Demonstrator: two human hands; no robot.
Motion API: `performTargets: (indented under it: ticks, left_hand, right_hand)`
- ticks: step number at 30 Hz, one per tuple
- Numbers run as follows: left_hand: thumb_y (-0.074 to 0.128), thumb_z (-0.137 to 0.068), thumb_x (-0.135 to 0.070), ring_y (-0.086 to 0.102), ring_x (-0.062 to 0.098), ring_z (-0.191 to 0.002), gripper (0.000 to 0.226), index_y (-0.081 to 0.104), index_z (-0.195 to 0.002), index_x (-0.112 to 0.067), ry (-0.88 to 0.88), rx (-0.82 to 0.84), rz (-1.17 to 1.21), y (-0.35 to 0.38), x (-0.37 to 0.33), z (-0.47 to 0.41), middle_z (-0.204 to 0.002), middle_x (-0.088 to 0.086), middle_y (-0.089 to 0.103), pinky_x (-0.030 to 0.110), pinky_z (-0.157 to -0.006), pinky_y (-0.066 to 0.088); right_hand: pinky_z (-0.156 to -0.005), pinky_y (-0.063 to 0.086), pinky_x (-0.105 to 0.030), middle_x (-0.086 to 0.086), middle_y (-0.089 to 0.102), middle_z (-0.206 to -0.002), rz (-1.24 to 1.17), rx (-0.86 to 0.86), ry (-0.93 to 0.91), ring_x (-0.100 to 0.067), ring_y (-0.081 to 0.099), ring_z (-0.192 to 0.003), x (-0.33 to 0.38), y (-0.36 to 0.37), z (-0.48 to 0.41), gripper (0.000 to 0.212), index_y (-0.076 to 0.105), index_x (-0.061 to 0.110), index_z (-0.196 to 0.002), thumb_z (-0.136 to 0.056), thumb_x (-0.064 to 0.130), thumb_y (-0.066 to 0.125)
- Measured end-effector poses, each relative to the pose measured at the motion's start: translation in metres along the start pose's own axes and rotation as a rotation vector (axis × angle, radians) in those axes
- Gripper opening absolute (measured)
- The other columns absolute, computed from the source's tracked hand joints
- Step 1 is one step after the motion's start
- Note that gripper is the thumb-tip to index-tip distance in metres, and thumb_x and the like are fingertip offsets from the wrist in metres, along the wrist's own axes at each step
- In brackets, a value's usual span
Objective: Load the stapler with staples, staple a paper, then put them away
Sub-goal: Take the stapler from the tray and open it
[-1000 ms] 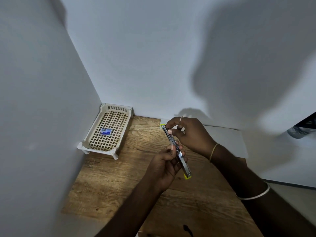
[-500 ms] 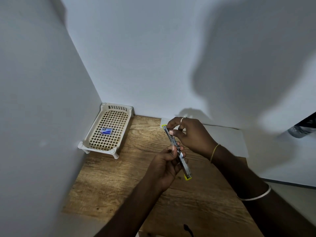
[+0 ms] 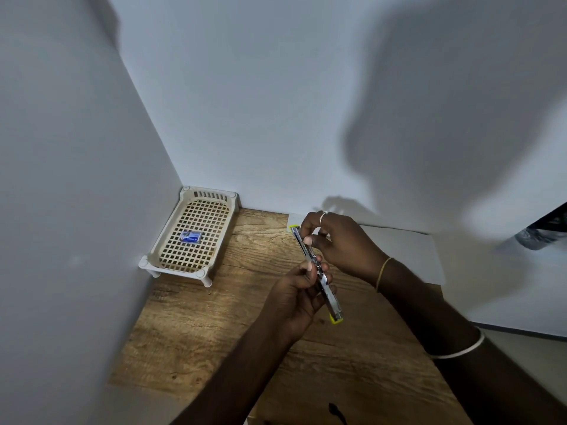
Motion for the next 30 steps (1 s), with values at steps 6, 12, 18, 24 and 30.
performTargets:
  ticks: [6, 12, 18, 24, 30]
  left_hand:
    - [0.064, -0.079, -0.009, 0.071, 0.017, -0.069, 0.013, 0.077, -0.081, -0.009, 0.007, -0.060, -0.012, 0.000, -0.004, -0.002, -0.079, 0.004, 0.073, 0.031, -0.062, 0.063]
    - [0.063, -0.075, -0.006, 0.072, 0.019, -0.069, 0.015, 0.072, -0.087, -0.006, -0.023, -0.097, -0.024, -0.001, 0.002, -0.002, -0.077, 0.007, 0.071, 0.034, -0.064, 0.064]
    - [0.050, -0.093, 0.004, 0.074, 0.019, -0.067, 0.035, 0.079, -0.076, -0.009, -0.051, -0.128, -0.003, -0.003, 0.014, -0.004, -0.075, 0.008, 0.073, 0.035, -0.062, 0.064]
    - [0.046, -0.096, 0.005, 0.076, 0.019, -0.067, 0.040, 0.078, -0.078, -0.008, -0.078, -0.149, 0.021, 0.001, 0.018, -0.002, -0.077, 0.007, 0.077, 0.033, -0.057, 0.063]
    - [0.048, -0.102, -0.004, 0.076, 0.016, -0.066, 0.047, 0.082, -0.070, -0.010, -0.047, -0.167, 0.041, -0.003, 0.010, -0.007, -0.074, 0.005, 0.077, 0.034, -0.059, 0.063]
  right_hand:
    - [-0.046, 0.053, -0.031, 0.008, 0.061, -0.066, -0.117, 0.060, -0.001, -0.015, 0.062, -0.047, -0.004, 0.008, 0.004, 0.022, 0.052, 0.026, -0.086, -0.091, 0.005, 0.056]
    - [-0.044, 0.055, -0.036, 0.000, 0.061, -0.065, -0.144, 0.030, 0.009, -0.016, 0.062, -0.047, -0.010, 0.011, 0.011, 0.019, 0.052, 0.026, -0.086, -0.091, 0.008, 0.056]
    - [-0.038, 0.053, -0.038, -0.004, 0.059, -0.066, -0.214, 0.024, 0.051, -0.019, 0.058, -0.048, -0.017, 0.014, 0.022, 0.016, 0.052, 0.022, -0.088, -0.092, 0.007, 0.050]
    - [-0.042, 0.053, -0.033, -0.002, 0.061, -0.069, -0.278, 0.021, 0.062, -0.011, 0.060, -0.052, -0.020, 0.012, 0.031, 0.020, 0.050, 0.019, -0.088, -0.092, 0.000, 0.044]
    - [-0.053, 0.052, -0.022, 0.010, 0.060, -0.078, -0.167, -0.114, -0.031, -0.013, 0.065, -0.063, -0.012, 0.007, 0.039, 0.033, 0.052, 0.028, -0.088, -0.091, -0.004, 0.045]
Point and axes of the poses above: each hand's wrist, its own z-axis away from the middle knuckle, its own y-axis out of the palm, x = y × z, the point moved 5 cm from there along -z, towards the middle knuckle
